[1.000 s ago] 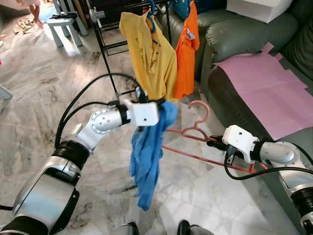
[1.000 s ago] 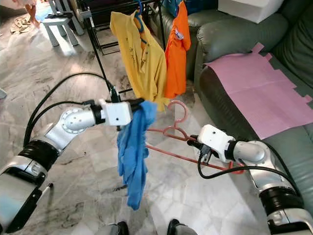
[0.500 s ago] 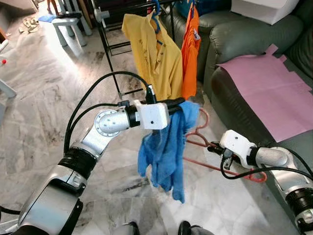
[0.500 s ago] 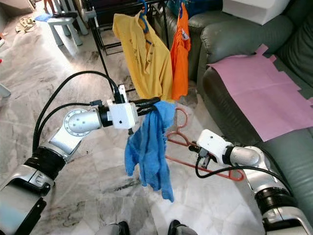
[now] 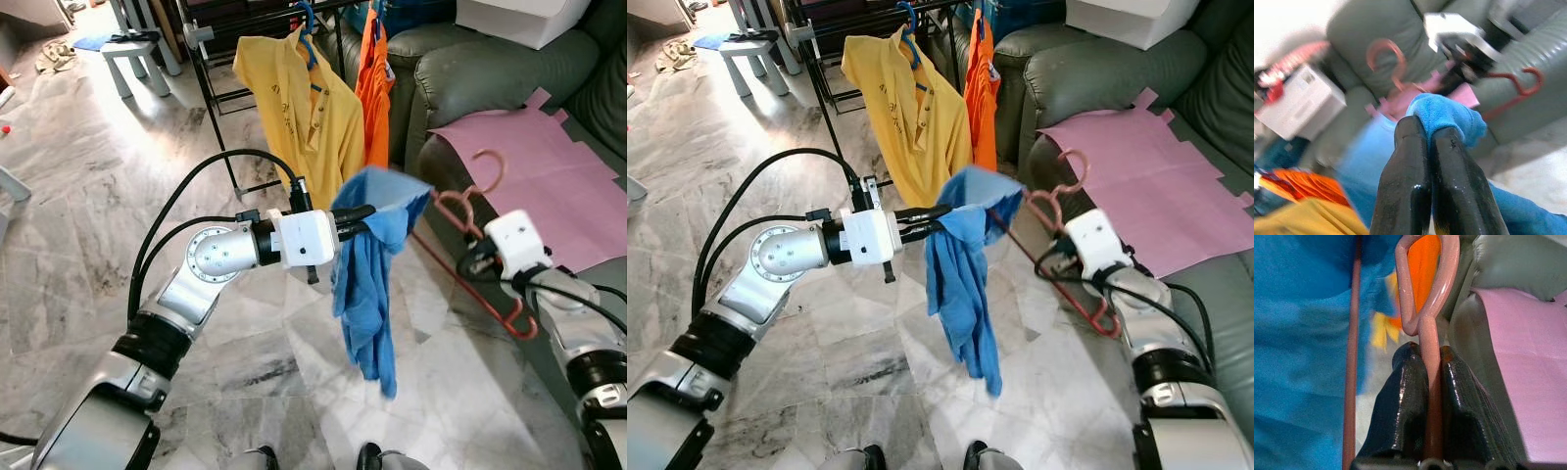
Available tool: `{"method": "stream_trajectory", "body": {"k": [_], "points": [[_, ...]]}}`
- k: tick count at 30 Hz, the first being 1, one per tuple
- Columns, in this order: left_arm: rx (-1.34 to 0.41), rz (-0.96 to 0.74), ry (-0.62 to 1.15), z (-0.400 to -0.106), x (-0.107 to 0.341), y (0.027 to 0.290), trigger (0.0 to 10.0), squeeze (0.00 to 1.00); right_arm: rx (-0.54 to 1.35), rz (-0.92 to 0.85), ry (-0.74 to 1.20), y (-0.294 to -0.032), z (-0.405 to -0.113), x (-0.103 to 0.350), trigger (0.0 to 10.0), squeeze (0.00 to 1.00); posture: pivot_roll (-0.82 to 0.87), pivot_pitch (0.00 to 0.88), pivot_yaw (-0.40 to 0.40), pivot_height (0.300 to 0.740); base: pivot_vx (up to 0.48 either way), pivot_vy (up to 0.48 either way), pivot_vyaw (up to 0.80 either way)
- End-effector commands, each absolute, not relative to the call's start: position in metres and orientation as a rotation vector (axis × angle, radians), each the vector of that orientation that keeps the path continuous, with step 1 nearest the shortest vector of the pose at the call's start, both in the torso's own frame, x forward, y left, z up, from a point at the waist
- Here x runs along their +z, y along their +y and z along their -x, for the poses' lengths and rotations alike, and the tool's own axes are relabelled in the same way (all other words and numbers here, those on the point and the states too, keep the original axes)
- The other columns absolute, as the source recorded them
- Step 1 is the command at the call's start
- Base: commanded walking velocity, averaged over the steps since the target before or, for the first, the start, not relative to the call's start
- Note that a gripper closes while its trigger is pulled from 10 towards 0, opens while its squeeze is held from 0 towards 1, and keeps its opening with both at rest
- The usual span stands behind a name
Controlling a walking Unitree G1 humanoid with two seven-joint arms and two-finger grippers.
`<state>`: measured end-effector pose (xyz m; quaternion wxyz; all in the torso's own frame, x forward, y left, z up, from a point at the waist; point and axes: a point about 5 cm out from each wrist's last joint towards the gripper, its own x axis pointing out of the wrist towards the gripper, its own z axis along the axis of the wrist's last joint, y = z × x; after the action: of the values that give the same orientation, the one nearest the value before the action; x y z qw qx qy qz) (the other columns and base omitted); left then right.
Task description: Hang hanger
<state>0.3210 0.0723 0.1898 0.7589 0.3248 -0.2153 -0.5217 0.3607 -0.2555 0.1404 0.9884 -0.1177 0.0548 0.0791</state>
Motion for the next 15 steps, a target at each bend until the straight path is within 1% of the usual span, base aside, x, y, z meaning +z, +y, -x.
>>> {"method": "stream_trajectory", "body": {"k": [1, 2, 3, 4, 6, 7, 8, 11, 13, 15], "points": [[-1.119, -0.692, -0.419, -0.321, 0.177, 0.075, 10.0, 0.0, 0.138, 0.116, 0.008, -0.248, -0.371, 0.165, 10.0, 0.0, -0.07, 0.166, 0.054, 0.74, 0.0, 0.0, 0.0], [-1.119, -0.692, -0.419, -0.321, 0.177, 0.075, 10.0, 0.0, 0.138, 0.116, 0.008, -0.248, -0.371, 0.165, 10.0, 0.0, -0.07, 0.166, 0.054, 0.74, 0.0, 0.0, 0.0], [-1.102, -0.678, -0.363, -0.319, 0.158, 0.075, 10.0, 0.0, 0.135, -0.02, -0.073, -0.237, -0.378, 0.184, 10.0, 0.0, -0.08, 0.163, 0.05, 0.74, 0.0, 0.0, 0.0], [-1.102, -0.678, -0.363, -0.319, 0.158, 0.075, 10.0, 0.0, 0.135, -0.02, -0.073, -0.237, -0.378, 0.184, 10.0, 0.0, -0.08, 0.163, 0.05, 0.74, 0.0, 0.0, 0.0], [-1.08, -0.667, -0.316, -0.316, 0.14, 0.075, 10.0, 0.0, 0.137, -0.17, -0.153, -0.226, -0.383, 0.203, 10.0, 0.0, -0.08, 0.162, 0.047, 0.74, 0.0, 0.0, 0.0], [-1.08, -0.667, -0.316, -0.316, 0.14, 0.075, 10.0, 0.0, 0.137, -0.17, -0.153, -0.226, -0.383, 0.203, 10.0, 0.0, -0.08, 0.162, 0.047, 0.74, 0.0, 0.0, 0.0], [-1.047, -0.634, -0.264, -0.31, 0.122, 0.073, 10.0, 0.0, 0.144, -0.337, -0.236, -0.215, -0.388, 0.224, 10.0, 0.0, -0.08, 0.158, 0.041, 0.74, 0.0, 0.0, 0.0], [-1.021, -0.582, -0.219, -0.301, 0.103, 0.066, 10.0, 0.0, 0.204, -0.507, -0.333, -0.197, -0.39, 0.246, 10.0, 0.0, -0.09, 0.156, 0.03, 0.74, 0.0, 0.0, 0.0], [-1.006, -0.552, -0.201, -0.298, 0.097, 0.062, 10.0, 0.0, 0.257, -0.583, -0.355, -0.186, -0.391, 0.253, 10.0, 0.0, -0.09, 0.153, 0.024, 0.74, 0.0, 0.0, 0.0], [-0.987, -0.536, -0.189, -0.294, 0.091, 0.055, 10.0, 0.0, 0.357, -0.55, -0.373, -0.167, -0.388, 0.258, 10.0, 0.0, -0.09, 0.151, 0.013, 0.74, 0.0, 0.0, 0.0]]}}
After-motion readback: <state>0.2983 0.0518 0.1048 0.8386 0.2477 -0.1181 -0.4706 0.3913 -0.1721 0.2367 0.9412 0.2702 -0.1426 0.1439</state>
